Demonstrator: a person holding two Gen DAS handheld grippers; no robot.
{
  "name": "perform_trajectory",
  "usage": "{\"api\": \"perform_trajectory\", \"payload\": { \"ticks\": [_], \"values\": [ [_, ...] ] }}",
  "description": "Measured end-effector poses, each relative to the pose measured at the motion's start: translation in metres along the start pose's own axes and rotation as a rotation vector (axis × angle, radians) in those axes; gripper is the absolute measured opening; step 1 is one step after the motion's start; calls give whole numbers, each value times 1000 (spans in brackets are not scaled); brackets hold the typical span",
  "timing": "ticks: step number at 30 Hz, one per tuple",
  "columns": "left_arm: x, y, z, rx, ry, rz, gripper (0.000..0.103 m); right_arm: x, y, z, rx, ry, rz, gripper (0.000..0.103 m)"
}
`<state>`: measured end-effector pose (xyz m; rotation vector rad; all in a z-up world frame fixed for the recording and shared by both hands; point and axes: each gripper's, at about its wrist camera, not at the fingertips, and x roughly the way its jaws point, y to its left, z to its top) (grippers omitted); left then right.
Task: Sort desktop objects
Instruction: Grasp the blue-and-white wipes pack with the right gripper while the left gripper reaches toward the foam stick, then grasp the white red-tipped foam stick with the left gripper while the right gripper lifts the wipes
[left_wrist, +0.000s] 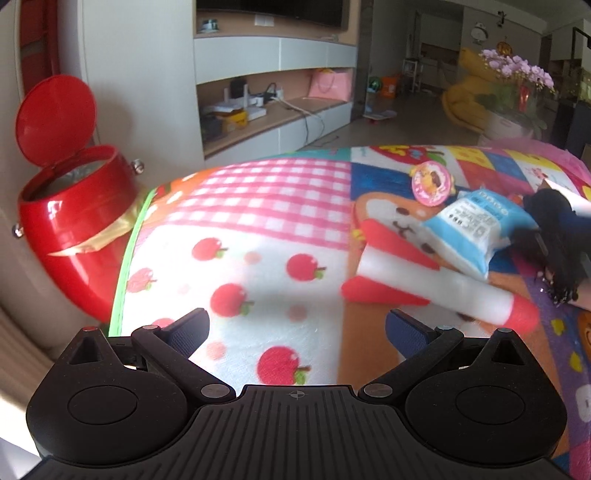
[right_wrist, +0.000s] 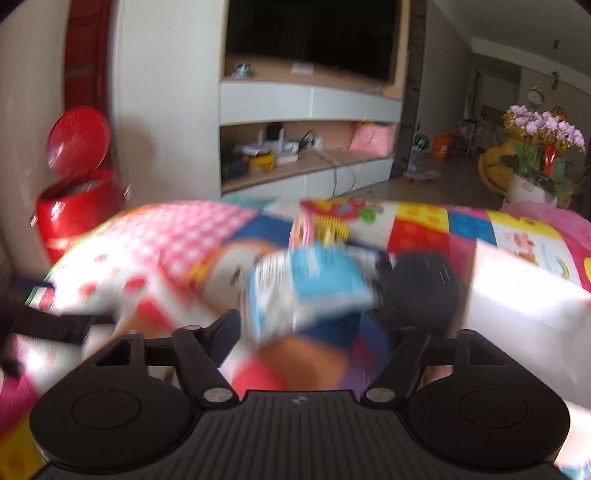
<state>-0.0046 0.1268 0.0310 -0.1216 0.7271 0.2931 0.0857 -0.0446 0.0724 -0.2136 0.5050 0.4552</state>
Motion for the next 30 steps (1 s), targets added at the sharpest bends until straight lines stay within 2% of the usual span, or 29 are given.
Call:
{"api": "perform_trajectory", "payload": {
  "ticks": [1, 3, 6, 8, 9, 10, 13, 20, 24, 27, 30],
  "values": [
    [-1, 0, -2, 8, 4, 0, 103, 8, 4, 6, -18, -18, -17, 94],
    [0, -1, -4, 20, 10, -3, 103, 30, 12, 18, -71, -17, -34, 101],
    [0, -3, -5, 29, 9, -9, 103, 64, 9, 31, -56, 30, -47, 101],
    [0, -5, -6, 31, 8, -19, 103, 78, 1, 33, -17, 89, -25, 94],
    [0, -5, -6, 33, 9, -23, 103, 86, -4, 31, 7, 132, -11, 81],
    [-1, -5, -7, 36, 9, -28, 103, 87, -8, 28, 25, 146, -1, 76],
    [1, -5, -8, 31, 20, -56, 103, 66, -10, 18, 19, 150, 23, 71],
    [-1, -16, -19, 3, 58, -215, 103, -4, -27, -23, 144, 219, 142, 72],
    [-3, -30, -18, 9, 50, -267, 103, -44, -35, -54, 181, 252, 190, 72],
    [-3, -42, -18, 16, 77, -351, 103, -68, -43, -78, 184, 256, 167, 72],
    [-4, -62, -22, 78, 89, -401, 103, -89, -51, -88, 126, 185, 90, 72]
  ]
}}
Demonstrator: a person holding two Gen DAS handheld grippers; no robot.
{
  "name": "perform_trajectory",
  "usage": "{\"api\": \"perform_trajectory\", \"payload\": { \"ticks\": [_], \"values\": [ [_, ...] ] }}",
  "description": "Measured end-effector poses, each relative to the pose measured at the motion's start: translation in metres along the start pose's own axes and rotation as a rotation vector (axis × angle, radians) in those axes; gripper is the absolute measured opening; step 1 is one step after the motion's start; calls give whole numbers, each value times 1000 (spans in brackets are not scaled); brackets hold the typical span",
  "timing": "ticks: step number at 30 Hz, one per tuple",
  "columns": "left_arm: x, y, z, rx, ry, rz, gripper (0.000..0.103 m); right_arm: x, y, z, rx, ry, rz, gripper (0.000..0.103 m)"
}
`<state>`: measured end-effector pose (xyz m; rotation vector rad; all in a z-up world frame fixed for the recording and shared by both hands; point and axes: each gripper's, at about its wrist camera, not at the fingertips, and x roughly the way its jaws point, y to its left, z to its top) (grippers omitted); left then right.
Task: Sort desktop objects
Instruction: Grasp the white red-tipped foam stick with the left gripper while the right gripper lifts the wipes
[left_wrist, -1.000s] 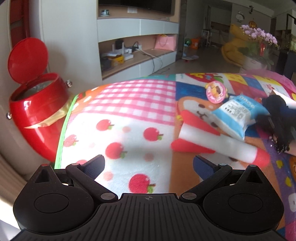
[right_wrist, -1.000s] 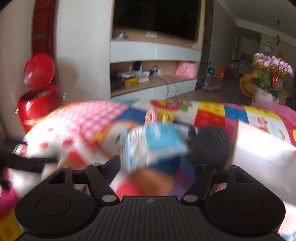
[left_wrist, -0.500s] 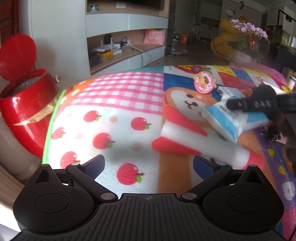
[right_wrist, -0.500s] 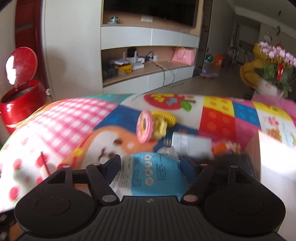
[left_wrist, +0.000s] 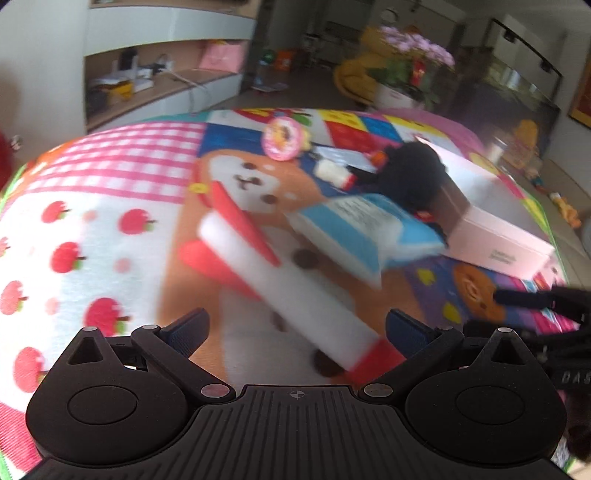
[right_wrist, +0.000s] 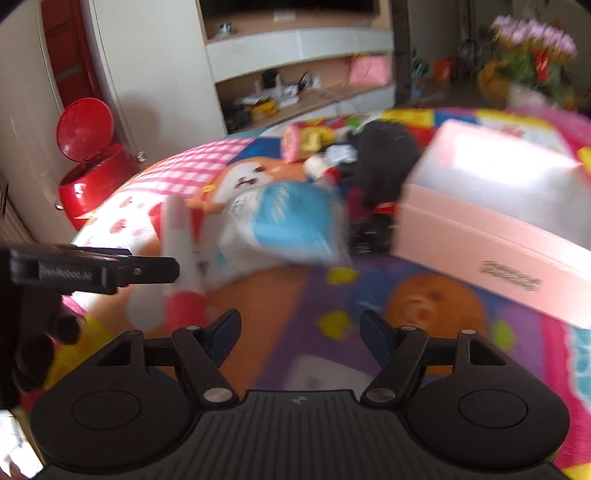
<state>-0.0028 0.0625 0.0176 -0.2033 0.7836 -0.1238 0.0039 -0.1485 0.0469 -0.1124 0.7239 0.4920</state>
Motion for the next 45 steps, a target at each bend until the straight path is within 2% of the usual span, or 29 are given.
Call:
{"api": "perform_trajectory", "payload": {
  "ticks": [2, 5, 6, 7, 8, 9, 11, 15, 17, 21, 27, 30, 33, 37, 39, 42, 45],
  "values": [
    [6, -12, -1, 40, 18, -3, 103, -7, -3, 2, -44, -46, -33, 73],
    [14, -26, -2, 93, 35, 40, 103, -6, -5, 18, -45, -98, -20, 73],
    [15, -29, -3, 115, 37, 61, 103, -3, -4, 28, -48, -117, -13, 69],
    [15, -30, -3, 137, 38, 79, 103, 2, -1, 37, -52, -132, -8, 60],
    [15, -29, -3, 152, 38, 88, 103, 8, 1, 48, -54, -139, -1, 54],
    [14, -28, -3, 161, 39, 96, 103, 18, 5, 59, -56, -140, 9, 49],
    [10, -24, -3, 179, 35, 131, 103, 39, 12, 79, -67, -134, 21, 48],
    [0, -9, -2, 183, 14, 220, 103, 96, 18, 110, -55, -77, -21, 46],
    [-8, -1, -1, 163, -1, 222, 103, 114, 17, 112, -49, -47, -28, 46],
    [-18, 1, -3, 163, -9, 116, 103, 114, 16, 95, -40, -9, -24, 46],
    [-7, -40, -12, 310, -6, 52, 103, 76, 6, 66, 7, 33, 4, 47],
    [2, -54, -16, 358, 9, 76, 103, 55, -6, 48, 77, 53, 31, 47],
    [7, -55, -18, 388, 13, 138, 103, 36, -20, 30, 163, 78, 68, 47],
    [10, -40, -2, 322, -15, 255, 103, 16, -28, 9, 237, 97, 105, 50],
    [2, -31, 5, 283, -42, 269, 103, 5, -29, 3, 228, 68, 69, 53],
    [-14, -25, 11, 266, -61, 203, 103, -10, -35, 0, 198, -1, -22, 58],
    [-30, -35, 6, 290, -44, 34, 103, -17, -50, -1, 204, -39, -80, 62]
  ]
}}
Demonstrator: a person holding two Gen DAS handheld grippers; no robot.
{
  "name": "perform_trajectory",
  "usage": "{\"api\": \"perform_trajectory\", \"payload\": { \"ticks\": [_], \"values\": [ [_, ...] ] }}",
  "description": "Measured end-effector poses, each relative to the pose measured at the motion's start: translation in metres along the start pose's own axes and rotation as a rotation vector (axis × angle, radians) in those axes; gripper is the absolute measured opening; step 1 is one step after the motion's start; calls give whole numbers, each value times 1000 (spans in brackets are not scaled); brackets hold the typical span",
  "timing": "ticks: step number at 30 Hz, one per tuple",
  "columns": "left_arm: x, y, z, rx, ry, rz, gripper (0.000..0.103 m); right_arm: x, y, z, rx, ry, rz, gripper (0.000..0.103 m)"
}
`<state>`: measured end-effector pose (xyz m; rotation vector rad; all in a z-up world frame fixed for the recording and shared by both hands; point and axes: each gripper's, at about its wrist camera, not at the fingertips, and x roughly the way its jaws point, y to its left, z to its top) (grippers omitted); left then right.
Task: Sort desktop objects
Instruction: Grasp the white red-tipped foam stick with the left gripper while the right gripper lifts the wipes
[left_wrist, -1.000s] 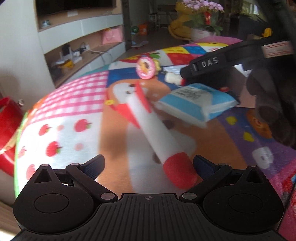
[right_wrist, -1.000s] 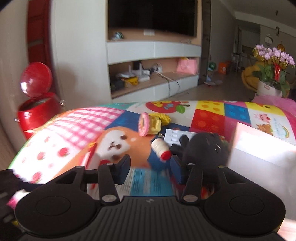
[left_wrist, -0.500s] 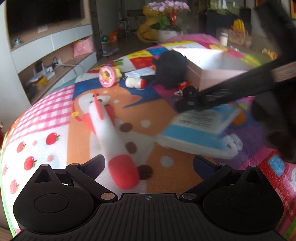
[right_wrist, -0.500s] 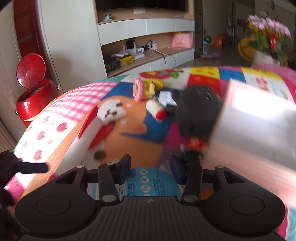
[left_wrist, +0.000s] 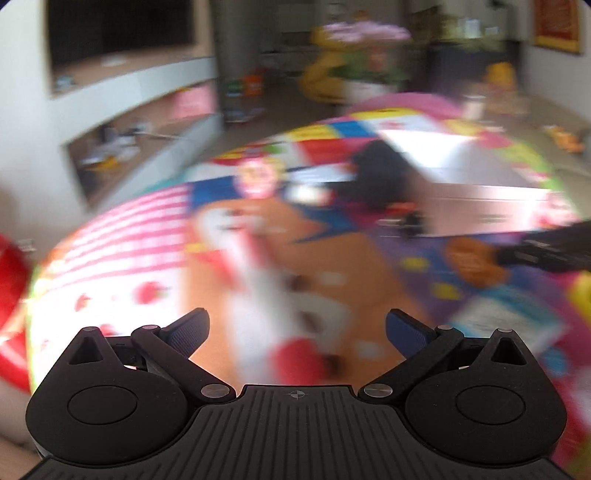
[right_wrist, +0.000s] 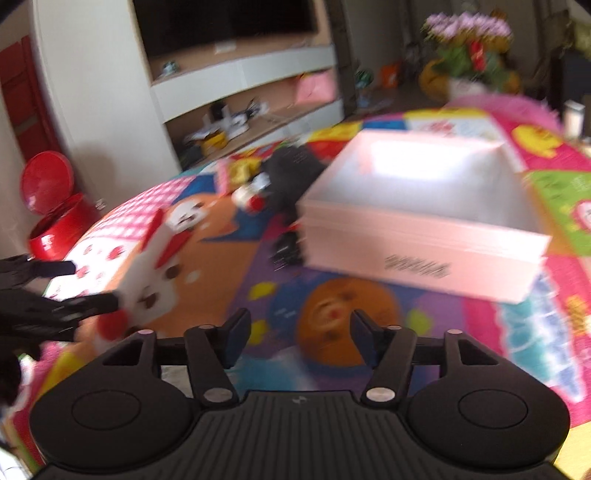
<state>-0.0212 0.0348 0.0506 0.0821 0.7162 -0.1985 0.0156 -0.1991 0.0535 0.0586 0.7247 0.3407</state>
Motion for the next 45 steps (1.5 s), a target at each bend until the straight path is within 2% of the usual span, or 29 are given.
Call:
{"api": "perform_trajectory", "payload": {
  "ticks": [3, 6, 8, 11, 14, 16, 18, 20, 22, 24, 26, 28, 30, 33, 36, 37, 40, 42, 45],
  "values": [
    [-9, -32, -7, 104, -3, -154, 103, 4, -11, 3, 15, -12, -7, 61],
    [-7, -66, -15, 233, 15, -218, 103, 16, -7, 7, -34, -13, -1, 51],
    [-2, -80, -21, 307, 32, -199, 103, 22, -5, 9, -62, 4, -3, 51],
    [11, -82, -27, 350, 49, -77, 103, 20, -5, 3, -97, 31, 4, 51],
    [27, -69, -19, 281, 58, 62, 103, 6, -4, -12, -116, 71, 43, 51],
    [30, -54, -13, 221, 51, 126, 103, -4, 1, -25, -146, 104, 86, 52],
    [24, -38, -9, 151, 40, 116, 103, -15, 9, -34, -187, 96, 82, 55],
    [17, -24, -8, 88, 24, 76, 103, -26, 13, -33, -183, 62, 65, 65],
    [11, -10, -9, 38, 8, 69, 103, -34, 17, -27, -137, 22, 75, 82],
    [8, 2, -11, -10, -1, 88, 103, -35, 24, -20, -102, 3, 119, 91],
    [4, 15, -14, -68, -2, 93, 103, -31, 36, -18, -93, 7, 175, 95],
    [3, 25, -17, -128, -4, 89, 103, -18, 51, -19, -95, 29, 195, 98],
    [4, 27, -19, -146, -16, 111, 103, 1, 64, -22, -106, 70, 180, 98],
    [11, 26, -18, -132, 30, 147, 103, 24, 73, -27, -101, 118, 135, 96],
    [23, 31, -13, -182, 51, 126, 103, 29, 70, -30, -100, 138, 124, 74],
    [28, 32, -11, -204, 47, 115, 103, 25, 69, -30, -113, 136, 123, 64],
    [45, 32, -3, -229, 53, 105, 102, 11, 61, -33, -136, 126, 109, 60],
    [55, 29, 2, -215, 66, 109, 84, 1, 54, -36, -152, 117, 87, 60],
    [66, 22, 6, -171, 81, 137, 82, -12, 40, -38, -142, 121, 69, 60]
  ]
}}
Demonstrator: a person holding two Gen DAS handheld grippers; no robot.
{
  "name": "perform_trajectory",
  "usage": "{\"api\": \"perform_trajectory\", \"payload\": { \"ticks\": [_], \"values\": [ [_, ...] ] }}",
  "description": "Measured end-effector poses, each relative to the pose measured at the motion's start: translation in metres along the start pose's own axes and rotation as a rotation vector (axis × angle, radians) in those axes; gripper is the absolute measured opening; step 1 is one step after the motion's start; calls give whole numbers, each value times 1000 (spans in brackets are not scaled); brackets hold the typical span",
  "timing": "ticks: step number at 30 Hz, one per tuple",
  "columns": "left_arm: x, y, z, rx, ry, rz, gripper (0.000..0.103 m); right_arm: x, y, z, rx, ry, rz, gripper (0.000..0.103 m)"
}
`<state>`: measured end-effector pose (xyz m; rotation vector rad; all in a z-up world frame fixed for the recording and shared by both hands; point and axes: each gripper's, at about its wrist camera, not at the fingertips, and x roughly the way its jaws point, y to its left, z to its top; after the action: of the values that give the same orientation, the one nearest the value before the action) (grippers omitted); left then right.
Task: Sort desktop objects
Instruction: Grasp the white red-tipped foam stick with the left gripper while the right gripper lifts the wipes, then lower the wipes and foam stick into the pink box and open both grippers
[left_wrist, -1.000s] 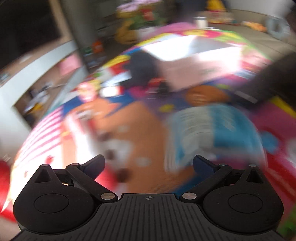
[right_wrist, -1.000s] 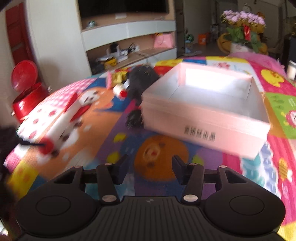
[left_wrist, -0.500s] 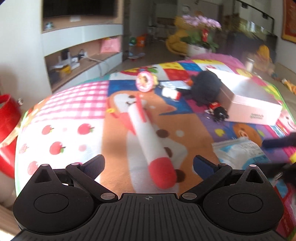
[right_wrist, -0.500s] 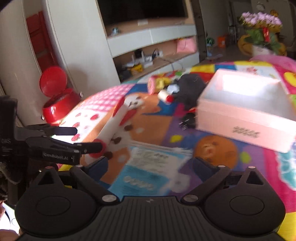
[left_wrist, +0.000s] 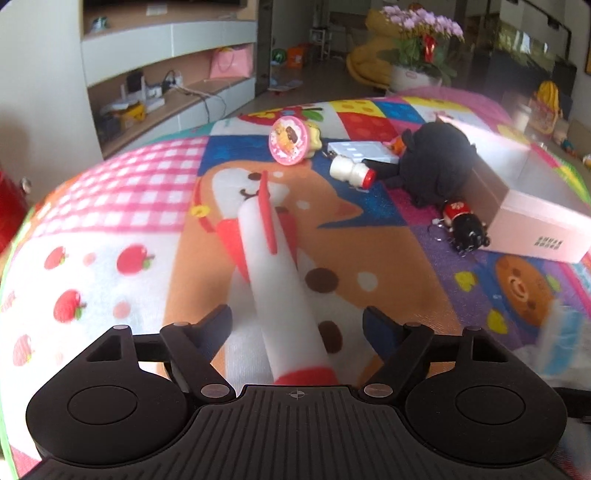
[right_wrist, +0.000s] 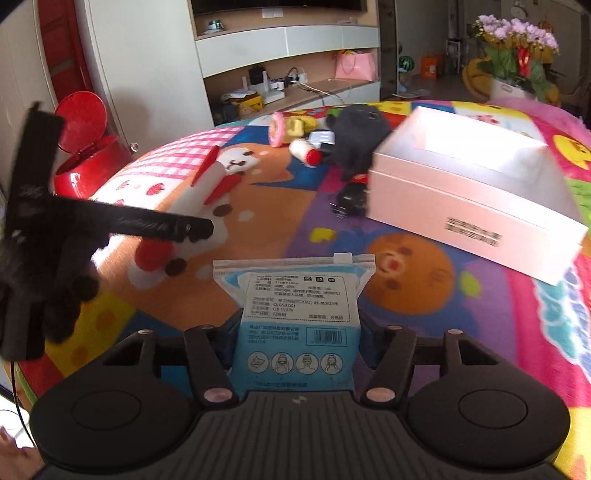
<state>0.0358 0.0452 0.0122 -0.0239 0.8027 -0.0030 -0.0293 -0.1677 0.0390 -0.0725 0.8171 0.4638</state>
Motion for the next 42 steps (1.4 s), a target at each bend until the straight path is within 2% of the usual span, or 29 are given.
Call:
{"api": "perform_trajectory", "payload": {
  "ticks": [4, 7, 9, 11, 17, 25, 30, 35, 40, 42],
  "values": [
    [1, -6, 0, 42, -6, 14, 77, -16, -14, -9, 28, -3, -28, 60],
    [-4, -8, -3, 63, -18, 9, 57, -26, -23, -14, 56, -14, -45, 60],
    [-10, -10, -4, 80, -17, 7, 35, -33, -27, -17, 70, -27, -63, 60],
    [-16, -12, -8, 95, -18, -2, 32, -40, -30, -18, 83, -46, -78, 60],
    [-53, -23, -23, 135, -49, -49, 32, -74, -38, -23, 99, -130, -124, 60],
    [-131, -58, -27, 203, -161, -203, 32, -125, -51, -38, 125, -234, -195, 60],
    [-158, -86, -14, 244, -230, -276, 32, -158, -56, -45, 126, -310, -233, 60],
    [-164, -109, 27, 226, -276, -325, 32, -188, -57, -48, 99, -392, -247, 60],
    [-144, -142, 107, 194, -308, -390, 32, -197, -61, -42, 105, -430, -254, 60],
    [-124, -156, 141, 160, -280, -412, 32, -196, -62, -39, 104, -435, -259, 60]
  ]
}}
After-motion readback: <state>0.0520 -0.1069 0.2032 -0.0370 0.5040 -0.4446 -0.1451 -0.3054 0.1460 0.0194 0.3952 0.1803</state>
